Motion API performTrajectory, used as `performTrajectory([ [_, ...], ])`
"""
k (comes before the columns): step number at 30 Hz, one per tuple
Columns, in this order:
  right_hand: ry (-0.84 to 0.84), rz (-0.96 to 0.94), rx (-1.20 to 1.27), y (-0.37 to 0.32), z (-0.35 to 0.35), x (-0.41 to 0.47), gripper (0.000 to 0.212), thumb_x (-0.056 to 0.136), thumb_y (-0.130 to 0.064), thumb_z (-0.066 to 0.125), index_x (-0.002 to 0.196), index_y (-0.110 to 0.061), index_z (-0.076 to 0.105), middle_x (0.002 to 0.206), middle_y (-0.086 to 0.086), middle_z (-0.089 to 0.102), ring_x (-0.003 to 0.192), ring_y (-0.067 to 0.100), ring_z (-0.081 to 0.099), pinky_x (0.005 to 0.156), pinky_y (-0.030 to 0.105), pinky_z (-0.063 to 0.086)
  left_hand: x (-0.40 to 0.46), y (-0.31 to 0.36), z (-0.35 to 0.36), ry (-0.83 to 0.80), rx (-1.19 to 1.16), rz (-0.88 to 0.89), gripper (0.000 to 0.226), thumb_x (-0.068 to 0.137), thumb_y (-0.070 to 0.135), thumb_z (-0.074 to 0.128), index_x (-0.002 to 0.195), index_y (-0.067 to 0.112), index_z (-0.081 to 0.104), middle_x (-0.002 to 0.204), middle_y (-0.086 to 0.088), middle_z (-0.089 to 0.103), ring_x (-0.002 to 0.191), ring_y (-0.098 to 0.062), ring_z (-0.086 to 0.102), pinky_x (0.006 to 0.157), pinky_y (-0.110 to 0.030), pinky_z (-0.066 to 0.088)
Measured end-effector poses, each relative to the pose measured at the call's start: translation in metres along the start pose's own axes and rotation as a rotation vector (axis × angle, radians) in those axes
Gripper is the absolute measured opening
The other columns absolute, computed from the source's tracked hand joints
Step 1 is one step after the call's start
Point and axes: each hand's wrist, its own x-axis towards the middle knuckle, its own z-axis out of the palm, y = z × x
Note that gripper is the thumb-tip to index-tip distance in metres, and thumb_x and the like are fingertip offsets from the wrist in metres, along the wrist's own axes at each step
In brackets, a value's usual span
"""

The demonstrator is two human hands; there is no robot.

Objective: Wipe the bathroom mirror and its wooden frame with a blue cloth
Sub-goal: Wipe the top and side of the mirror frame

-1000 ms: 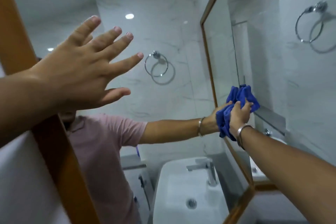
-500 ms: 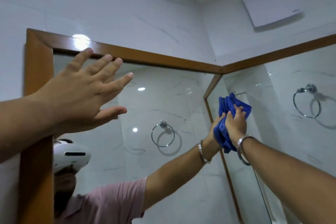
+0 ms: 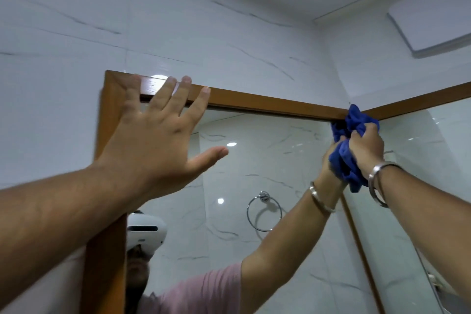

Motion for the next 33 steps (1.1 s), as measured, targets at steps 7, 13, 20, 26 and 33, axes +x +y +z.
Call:
performTrajectory([
  [7, -0.168, -0.263, 0.225, -0.102, 0.011, -0.134, 0.015, 0.093, -0.015, 0.047, 0.107, -0.016, 0.051, 0.097, 0.006, 0.061, 0.088, 0.024, 0.057, 0.076, 0.023, 0.036, -0.056, -0.036, -0.010, -0.148, -0.096, -0.047, 0.110, 0.076, 0.087, -0.011, 0.155, 0.011, -0.023, 0.164, -0.012, -0.027, 0.153, -0.028, -0.019, 0.125, -0.054, 0.000],
  [13, -0.461, -0.518, 0.279, -0.215, 0.023, -0.259, 0.045, 0.096, -0.014, 0.044, 0.140, -0.010, 0.038, 0.148, 0.009, 0.042, 0.137, 0.026, 0.037, 0.111, 0.033, 0.033, -0.125, -0.078, -0.026, -0.342, -0.126, 0.057, 0.110, 0.072, 0.092, -0.003, 0.149, 0.018, -0.029, 0.161, -0.007, -0.030, 0.152, -0.028, -0.020, 0.124, -0.055, -0.003],
  [20, -0.669, -0.764, 0.160, -0.264, 0.012, -0.297, 0.050, 0.094, -0.049, 0.034, 0.141, -0.032, 0.033, 0.160, -0.004, 0.017, 0.147, 0.016, 0.012, 0.112, 0.032, 0.017, -0.155, -0.079, -0.028, -0.374, -0.077, 0.015, 0.110, 0.080, 0.088, 0.001, 0.159, 0.014, 0.019, 0.167, -0.012, 0.011, 0.155, -0.031, 0.008, 0.123, -0.060, 0.007],
  [26, -0.549, -0.973, -0.155, -0.250, 0.015, -0.289, 0.058, 0.095, -0.047, 0.038, 0.148, -0.033, 0.020, 0.161, 0.000, 0.010, 0.148, 0.022, 0.011, 0.117, 0.039, 0.019, -0.169, -0.078, -0.017, -0.214, -0.062, 0.033, 0.091, 0.092, 0.074, 0.015, 0.156, 0.011, 0.031, 0.163, -0.019, 0.026, 0.151, -0.036, 0.025, 0.121, -0.061, 0.014],
  [33, -0.476, -0.879, -0.006, -0.200, 0.013, -0.335, 0.051, 0.097, -0.035, 0.038, 0.147, -0.026, 0.029, 0.159, 0.007, 0.021, 0.147, 0.026, 0.015, 0.119, 0.037, 0.014, -0.173, -0.072, -0.015, -0.158, -0.035, -0.016, 0.072, 0.091, 0.043, 0.035, 0.153, 0.007, 0.032, 0.162, -0.021, 0.028, 0.148, -0.039, 0.028, 0.119, -0.059, 0.018],
])
